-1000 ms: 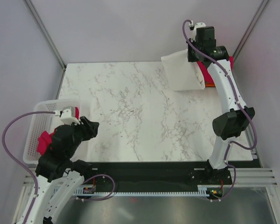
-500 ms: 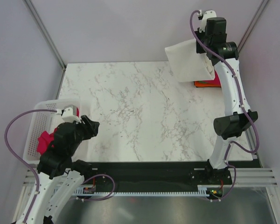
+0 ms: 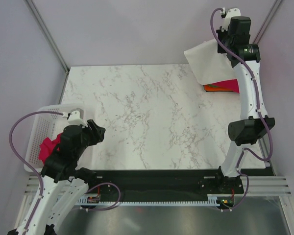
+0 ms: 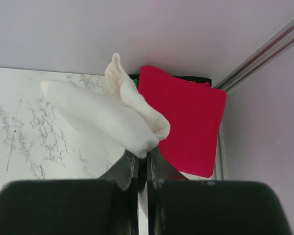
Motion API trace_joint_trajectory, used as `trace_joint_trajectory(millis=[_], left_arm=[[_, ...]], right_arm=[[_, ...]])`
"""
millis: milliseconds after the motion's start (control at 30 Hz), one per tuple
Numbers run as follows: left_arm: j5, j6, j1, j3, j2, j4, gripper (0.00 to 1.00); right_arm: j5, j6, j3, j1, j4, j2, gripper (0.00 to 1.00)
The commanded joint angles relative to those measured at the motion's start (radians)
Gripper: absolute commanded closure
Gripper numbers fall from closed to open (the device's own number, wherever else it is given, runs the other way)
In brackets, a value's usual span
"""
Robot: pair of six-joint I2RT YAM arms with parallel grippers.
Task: Fold and stack the t-shirts
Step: Neatly place the folded tshirt to the corner
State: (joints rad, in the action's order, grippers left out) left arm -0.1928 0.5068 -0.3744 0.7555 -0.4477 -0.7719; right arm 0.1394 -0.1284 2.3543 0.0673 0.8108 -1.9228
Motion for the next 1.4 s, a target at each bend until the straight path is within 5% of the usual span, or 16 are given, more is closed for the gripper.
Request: trace_joint_trajectory(millis=[0,767,1367], left_arm=[[-0.025,0.019,0.005,0.004,-0.019,0.017,0.43],[-0.022,0.018,0.005,0.005,-0.062,0.017,0.43],[-0.068,0.039,-0.027,0.013,-0.121,-0.006,0.43]], right_arm=[[-0.034,-0.022,0.008,-0.024,-0.114,0.074,1.00],[-0.165,0.033,-0.041,-0.187,-0.217,0.005,1.00],[-0.146,0.027,0.039,-0.299,-0.424,-0.303,1.00]])
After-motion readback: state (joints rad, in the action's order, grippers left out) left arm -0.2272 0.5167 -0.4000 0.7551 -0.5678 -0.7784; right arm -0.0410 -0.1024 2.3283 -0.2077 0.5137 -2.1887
